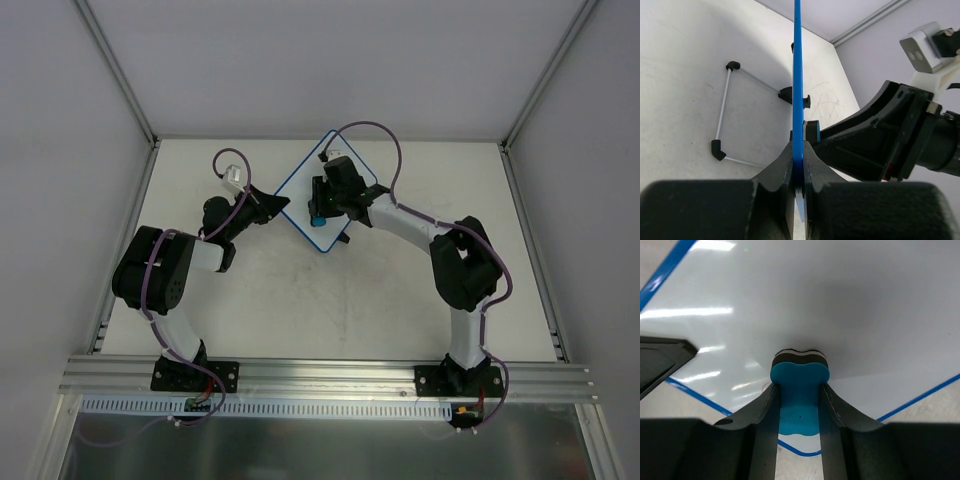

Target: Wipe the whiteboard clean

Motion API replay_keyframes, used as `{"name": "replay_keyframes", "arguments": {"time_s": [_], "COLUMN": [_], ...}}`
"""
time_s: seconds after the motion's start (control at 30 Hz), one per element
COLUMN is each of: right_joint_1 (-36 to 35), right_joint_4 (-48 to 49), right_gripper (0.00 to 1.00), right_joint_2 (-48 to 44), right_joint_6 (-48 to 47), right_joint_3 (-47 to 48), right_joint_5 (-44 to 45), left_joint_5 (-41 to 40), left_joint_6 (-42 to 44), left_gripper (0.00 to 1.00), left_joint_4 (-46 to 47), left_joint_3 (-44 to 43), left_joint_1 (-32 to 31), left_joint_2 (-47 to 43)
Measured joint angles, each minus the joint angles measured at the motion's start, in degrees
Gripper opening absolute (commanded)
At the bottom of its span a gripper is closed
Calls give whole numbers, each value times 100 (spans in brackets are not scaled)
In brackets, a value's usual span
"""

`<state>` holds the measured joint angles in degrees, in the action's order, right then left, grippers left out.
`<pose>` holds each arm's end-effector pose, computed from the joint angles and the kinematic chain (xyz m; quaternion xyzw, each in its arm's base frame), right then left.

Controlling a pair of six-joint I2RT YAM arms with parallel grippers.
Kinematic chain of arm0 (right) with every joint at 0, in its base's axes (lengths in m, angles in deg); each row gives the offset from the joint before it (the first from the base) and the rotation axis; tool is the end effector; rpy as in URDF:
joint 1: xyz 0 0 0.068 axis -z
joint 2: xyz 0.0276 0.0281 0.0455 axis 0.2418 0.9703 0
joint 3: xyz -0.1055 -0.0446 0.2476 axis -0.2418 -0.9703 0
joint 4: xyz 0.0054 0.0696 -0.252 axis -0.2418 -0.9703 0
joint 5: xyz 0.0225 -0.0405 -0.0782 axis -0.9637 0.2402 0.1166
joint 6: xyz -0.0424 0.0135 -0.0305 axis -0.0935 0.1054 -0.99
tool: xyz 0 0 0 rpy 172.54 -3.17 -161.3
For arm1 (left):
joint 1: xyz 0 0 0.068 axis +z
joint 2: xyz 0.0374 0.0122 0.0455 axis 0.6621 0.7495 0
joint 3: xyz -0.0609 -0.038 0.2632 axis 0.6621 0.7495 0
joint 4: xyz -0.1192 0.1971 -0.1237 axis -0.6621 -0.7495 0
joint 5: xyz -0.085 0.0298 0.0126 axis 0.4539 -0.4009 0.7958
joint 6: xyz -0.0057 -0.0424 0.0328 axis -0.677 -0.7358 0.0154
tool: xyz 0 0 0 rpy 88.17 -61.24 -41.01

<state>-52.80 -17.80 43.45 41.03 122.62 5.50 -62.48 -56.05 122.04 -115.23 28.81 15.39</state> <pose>0.3576 0.2870 0.2341 -0.2303 0.8579 0.1768 0.4238 0.3236 -0.0886 0.1857 -0.0399 0.6799 -0.4913 0.5429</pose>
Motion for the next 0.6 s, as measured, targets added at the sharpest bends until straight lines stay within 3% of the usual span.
{"name": "replay_keyframes", "arguments": {"time_s": [0.37, 0.6], "right_joint_1": [-203, -304], "right_joint_4": [450, 590], "right_gripper": [0, 0], "right_joint_2": [-24, -59], "right_joint_6": [-505, -562], "right_joint_3": [26, -31], "right_joint_5": [-1069, -1086], "left_joint_5": [-7, -2], "left_joint_6": [9, 20], "left_gripper": [0, 0], "left_joint_4": [0, 0], "left_joint_3": [0, 0], "left_joint_1": [2, 2], "left_joint_2": [9, 9]}}
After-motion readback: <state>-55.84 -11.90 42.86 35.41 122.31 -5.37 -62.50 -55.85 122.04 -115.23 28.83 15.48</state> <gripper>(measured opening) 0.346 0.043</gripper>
